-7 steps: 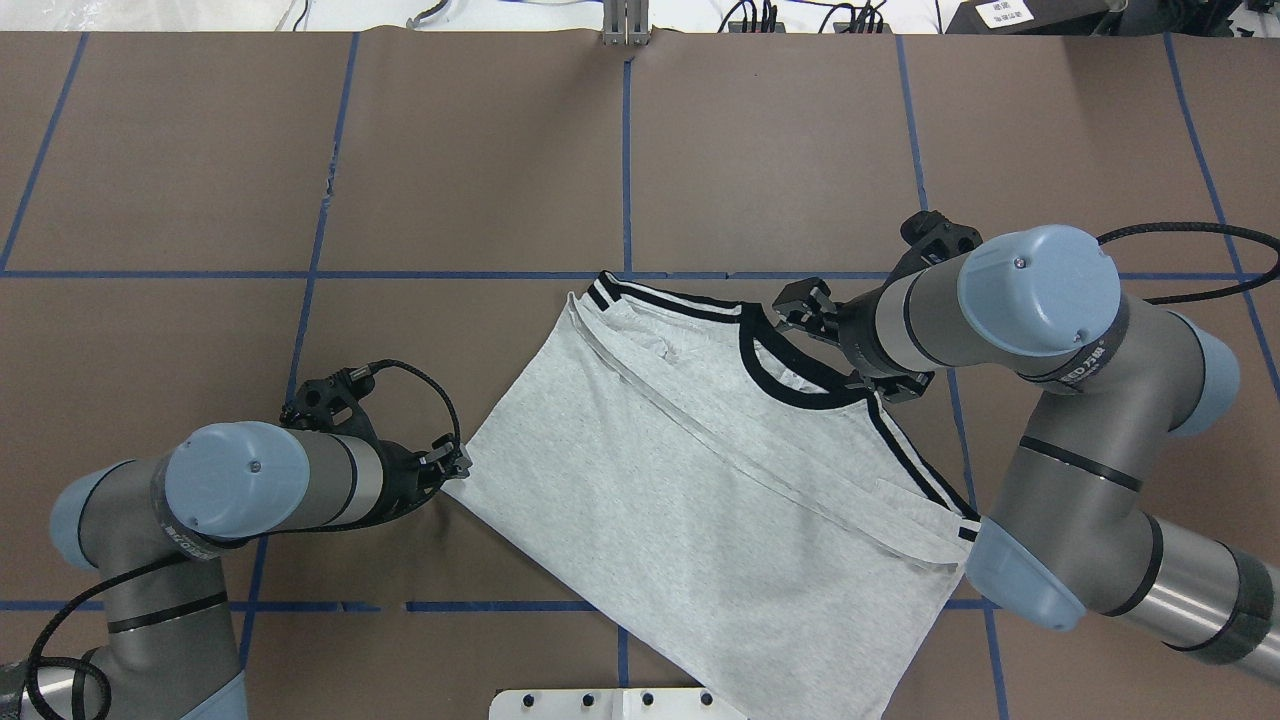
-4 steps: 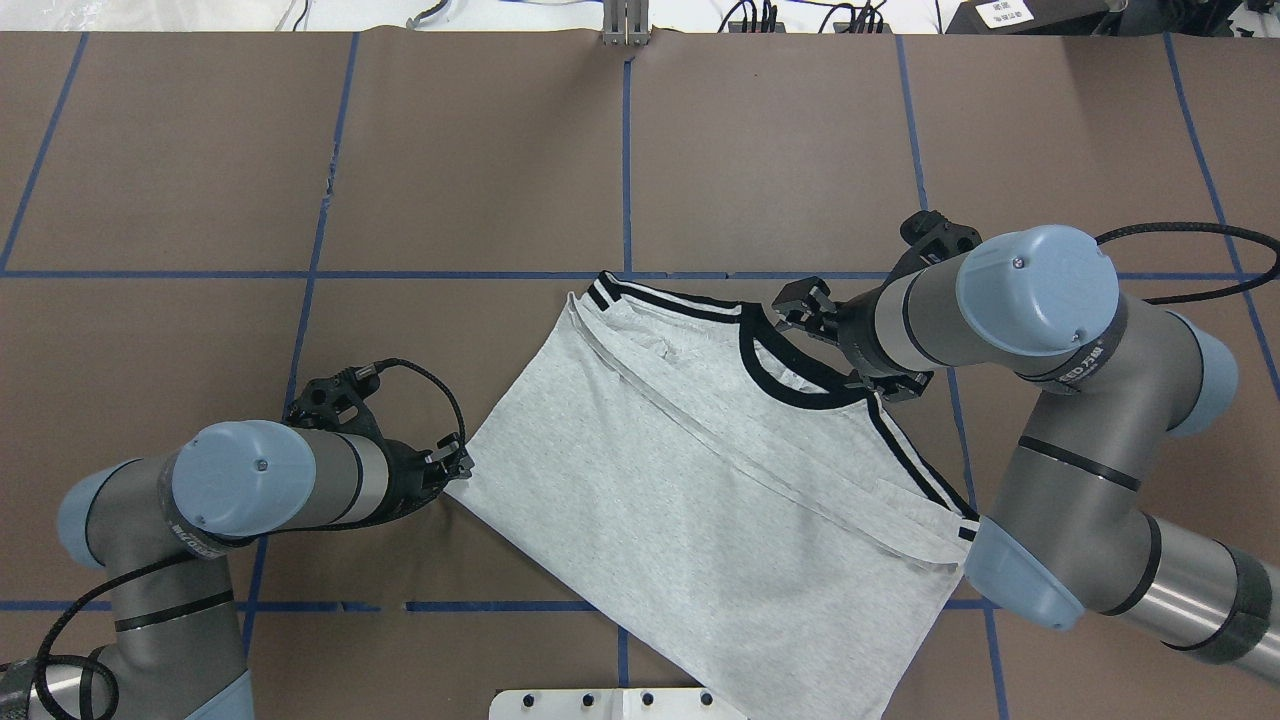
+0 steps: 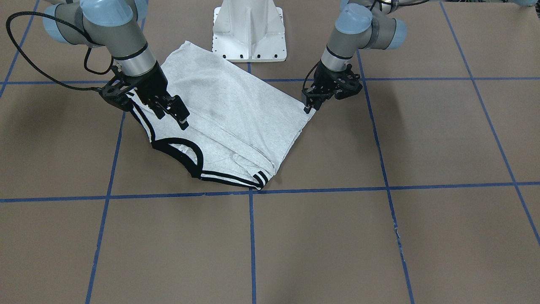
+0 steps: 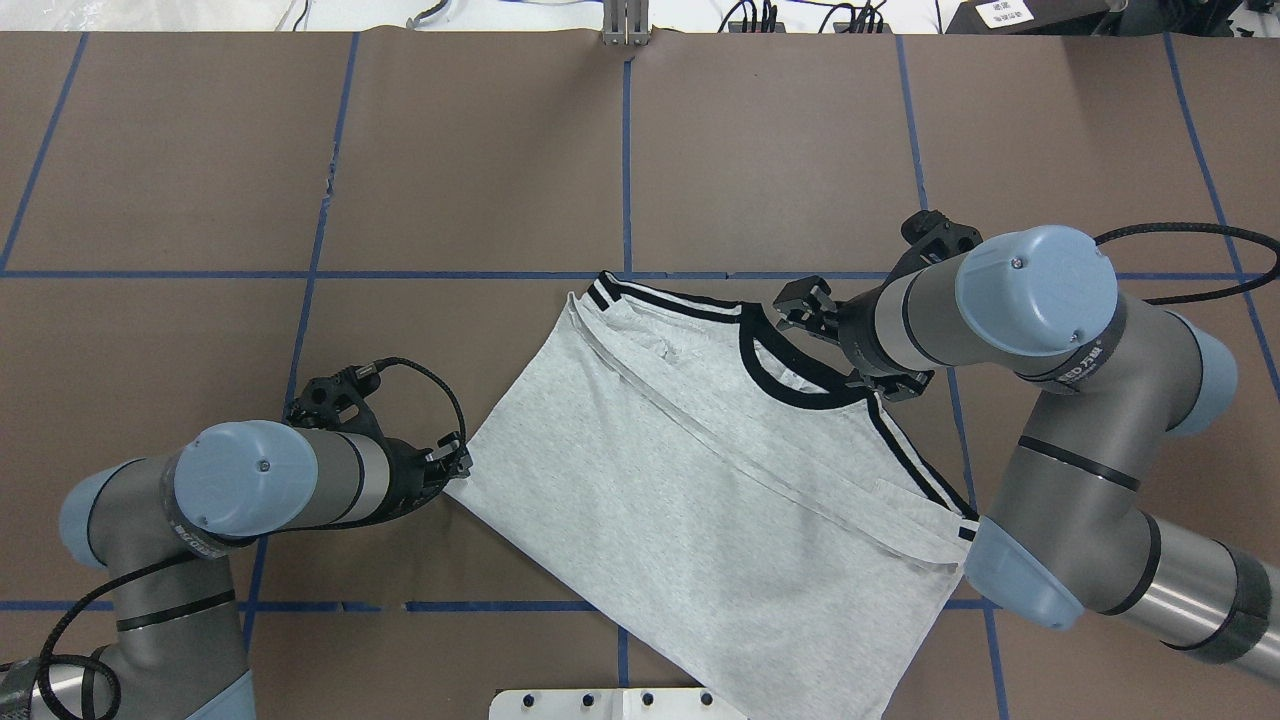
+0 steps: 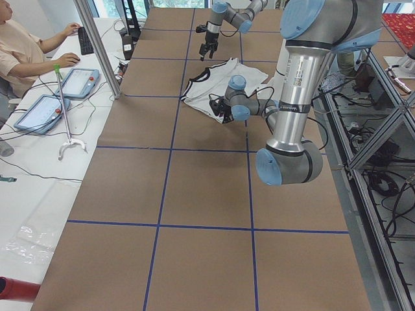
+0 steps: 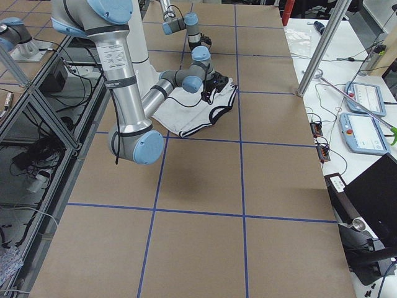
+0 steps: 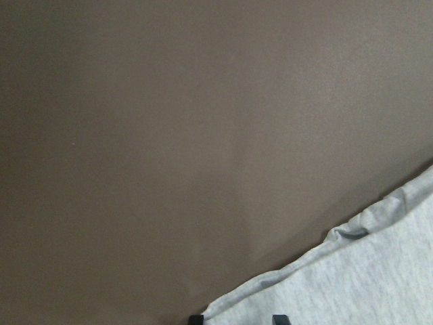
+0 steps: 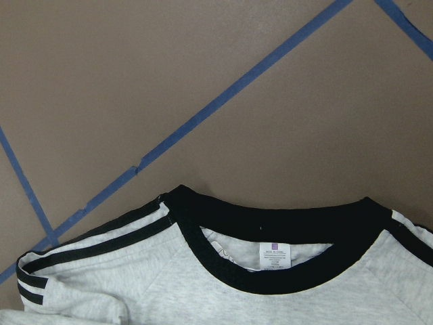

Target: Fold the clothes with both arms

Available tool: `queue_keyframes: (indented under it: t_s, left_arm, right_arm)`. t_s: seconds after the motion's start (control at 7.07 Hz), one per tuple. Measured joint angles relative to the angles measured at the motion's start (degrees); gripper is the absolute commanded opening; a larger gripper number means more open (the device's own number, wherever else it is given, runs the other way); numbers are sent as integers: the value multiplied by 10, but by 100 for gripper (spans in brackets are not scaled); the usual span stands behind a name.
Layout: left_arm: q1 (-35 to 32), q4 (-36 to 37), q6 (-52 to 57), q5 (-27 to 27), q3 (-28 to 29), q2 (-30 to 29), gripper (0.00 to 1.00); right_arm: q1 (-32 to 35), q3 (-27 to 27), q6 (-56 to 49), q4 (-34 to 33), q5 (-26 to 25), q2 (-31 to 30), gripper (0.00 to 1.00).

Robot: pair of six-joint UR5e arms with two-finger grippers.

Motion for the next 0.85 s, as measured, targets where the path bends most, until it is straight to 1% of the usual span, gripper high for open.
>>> queue_keyframes:
  t_s: [0.14,0.42,0.57,0.71,0.85]
  left_arm:
    - [1,0,0,0,0,0,54]
    - [4,1,0,0,4,1,50]
    - [5,1,0,0,6,1,29]
    - [5,1,0,0,7,0,0]
    - [6,1,0,0,7,0,0]
  right_arm:
    - [0,0,0,0,0,0,100]
    - [0,0,0,-1,0,0,100]
    - [0,0,0,-1,-1,0,100]
    - [0,0,0,-2,-1,0,100]
    - [0,0,0,-2,-1,0,100]
